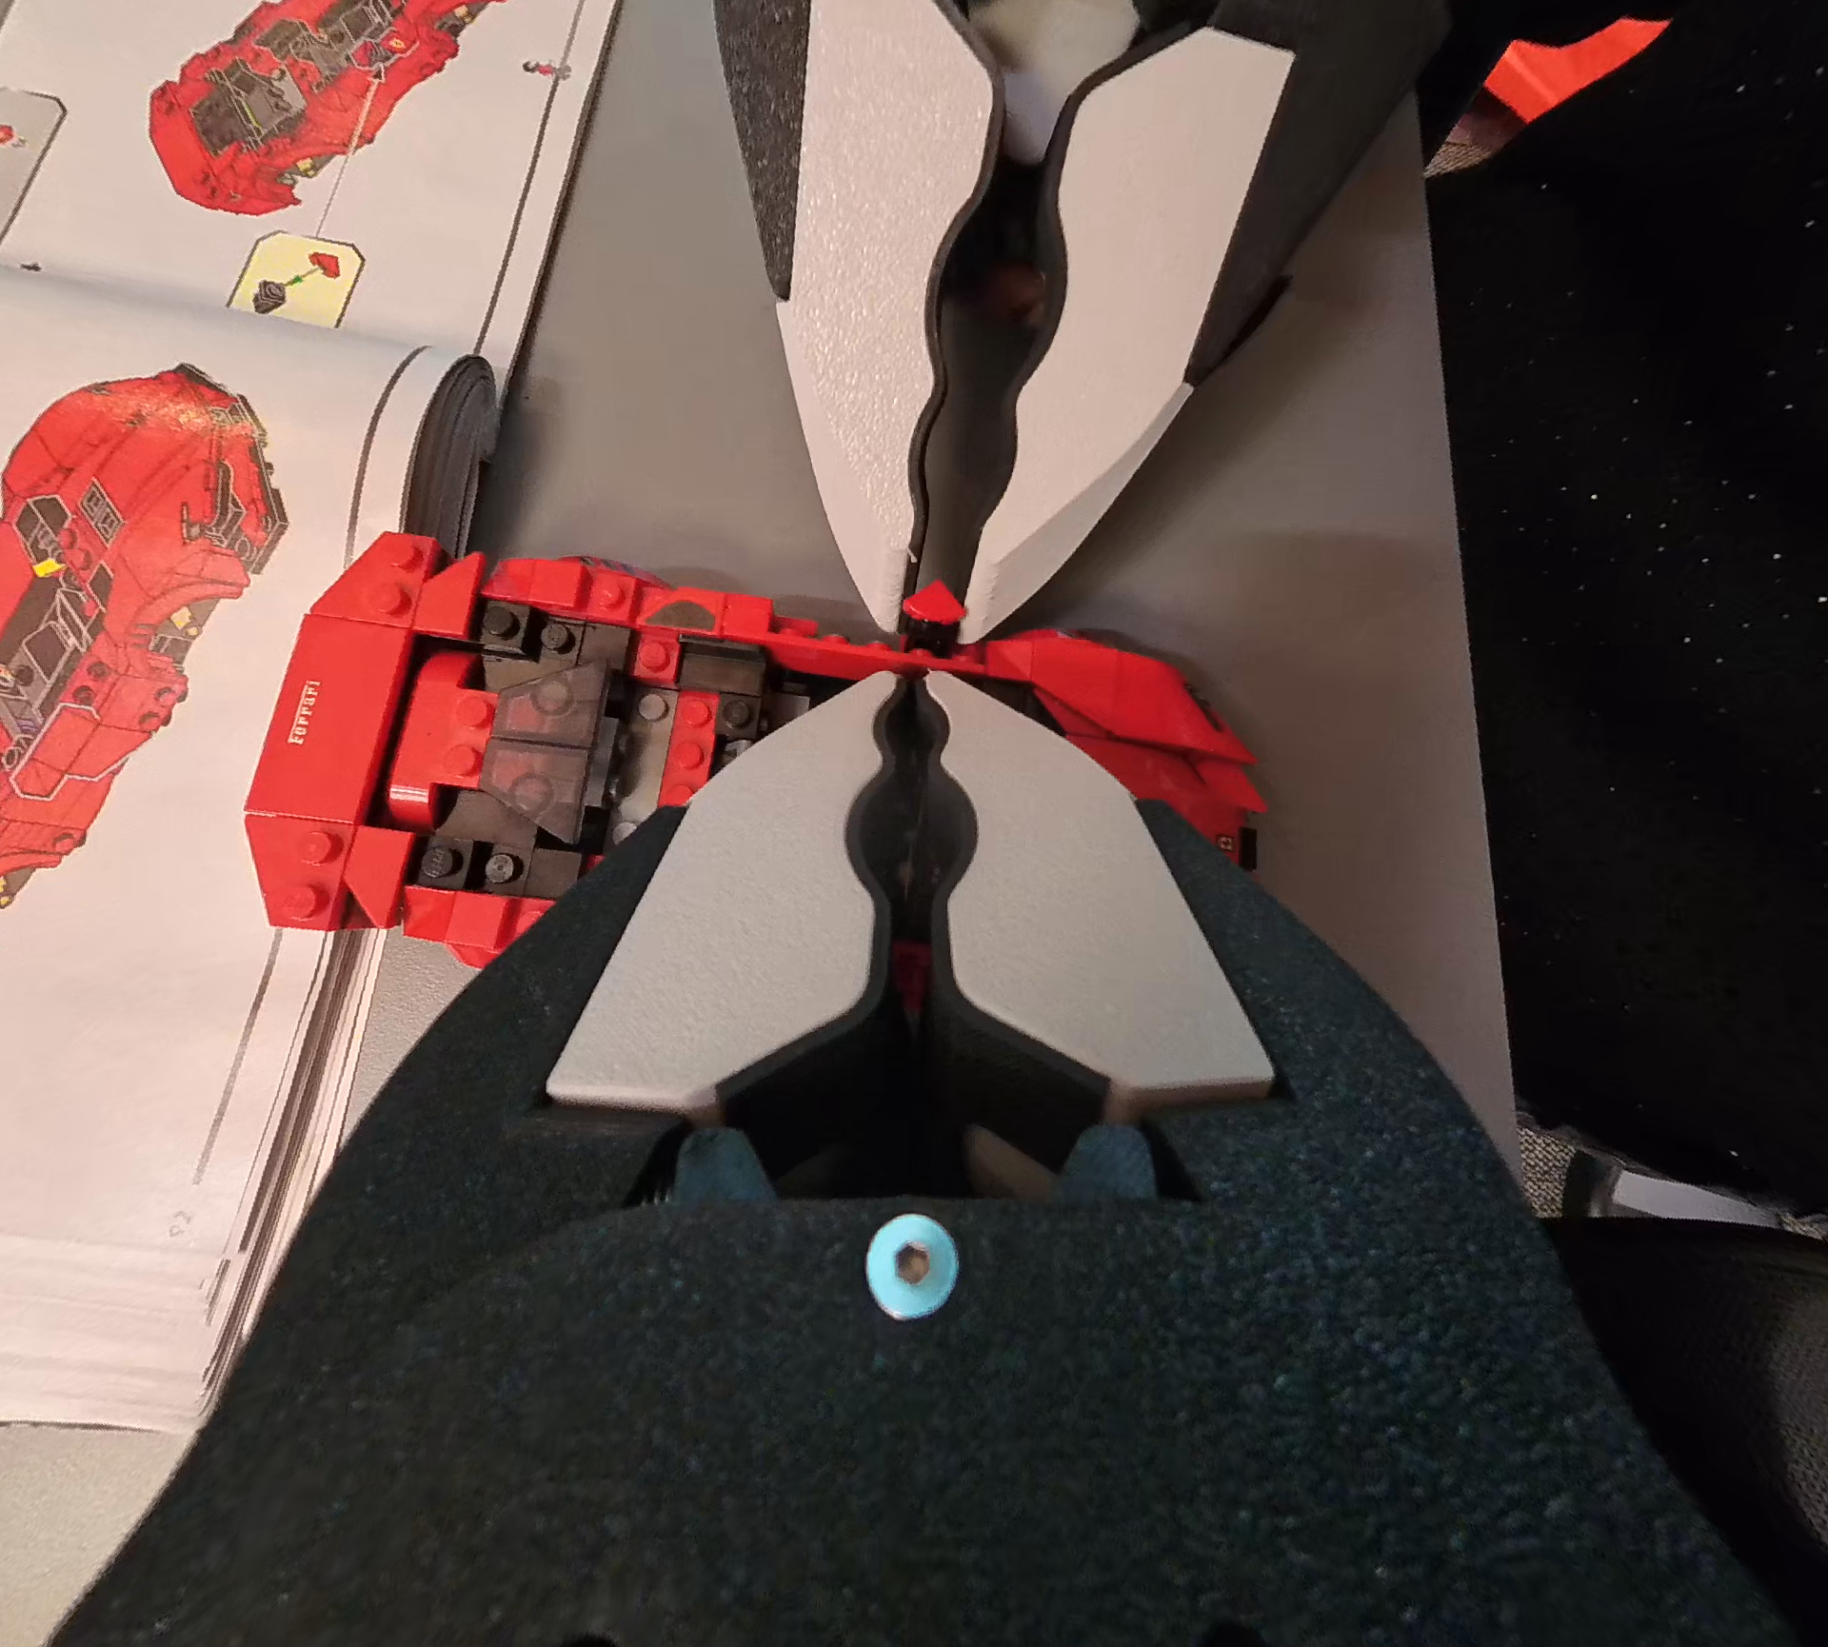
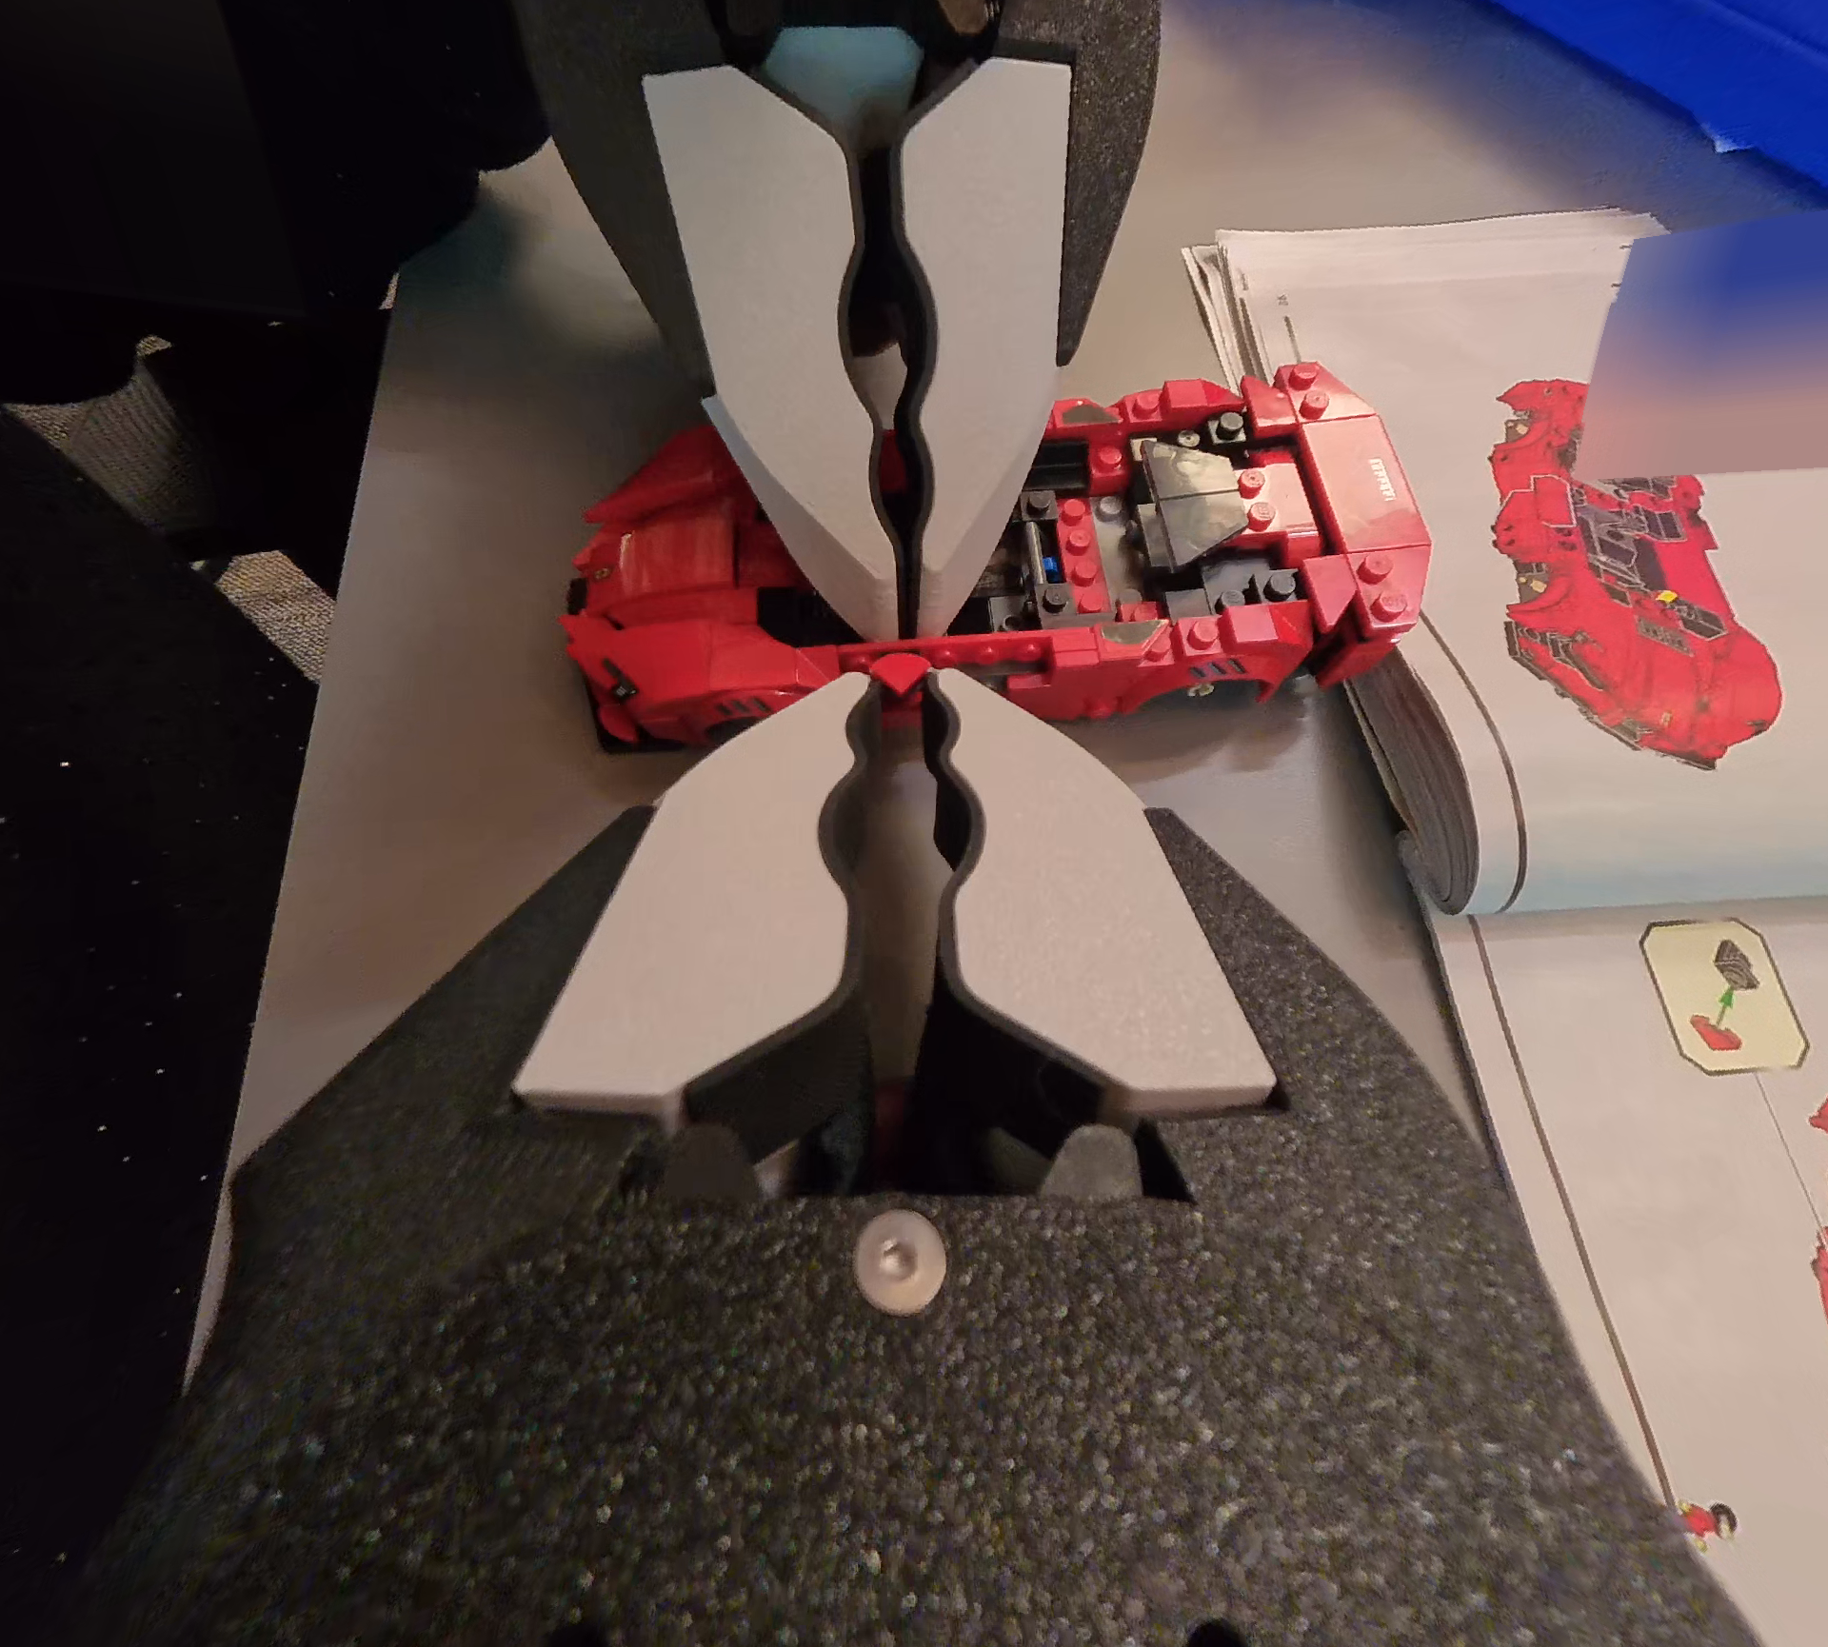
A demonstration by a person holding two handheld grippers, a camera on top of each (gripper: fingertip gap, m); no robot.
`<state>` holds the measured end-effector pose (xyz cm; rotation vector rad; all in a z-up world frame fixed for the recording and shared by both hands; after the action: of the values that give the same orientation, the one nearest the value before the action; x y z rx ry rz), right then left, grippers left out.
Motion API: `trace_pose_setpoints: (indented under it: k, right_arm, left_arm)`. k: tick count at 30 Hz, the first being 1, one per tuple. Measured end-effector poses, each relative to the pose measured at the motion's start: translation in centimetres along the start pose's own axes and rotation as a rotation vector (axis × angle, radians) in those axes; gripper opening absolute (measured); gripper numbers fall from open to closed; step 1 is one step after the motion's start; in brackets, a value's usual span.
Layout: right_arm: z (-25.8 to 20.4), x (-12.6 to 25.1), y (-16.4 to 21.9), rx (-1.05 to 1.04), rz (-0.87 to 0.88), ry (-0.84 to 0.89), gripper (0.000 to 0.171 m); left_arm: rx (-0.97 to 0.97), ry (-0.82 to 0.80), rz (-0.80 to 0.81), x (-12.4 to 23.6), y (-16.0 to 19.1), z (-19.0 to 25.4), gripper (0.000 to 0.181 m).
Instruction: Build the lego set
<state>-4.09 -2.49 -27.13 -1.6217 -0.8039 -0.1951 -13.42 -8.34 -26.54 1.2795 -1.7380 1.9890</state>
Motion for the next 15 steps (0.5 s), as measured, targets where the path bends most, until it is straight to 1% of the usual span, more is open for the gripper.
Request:
trace_pose_setpoints:
  k: [15]
  right_arm:
    - [0.18, -0.10, -0.20, -0.007, -0.017, -0.003, 0.007]
  left_arm:
    - [0.015, 0.017, 0.005, 0.00, -0.14, 0.05, 0.000]
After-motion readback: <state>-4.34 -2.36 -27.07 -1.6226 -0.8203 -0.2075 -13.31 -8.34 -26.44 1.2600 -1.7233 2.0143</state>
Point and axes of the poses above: each gripper's, where its closed fingertips meet, x back along the fingers, y out of its underside, z = x × y across the jaws, the point moved 7 cm from there along x, back along the fingers, and after that the axes turned 14 degrees about -x, right-handed, at the moved point
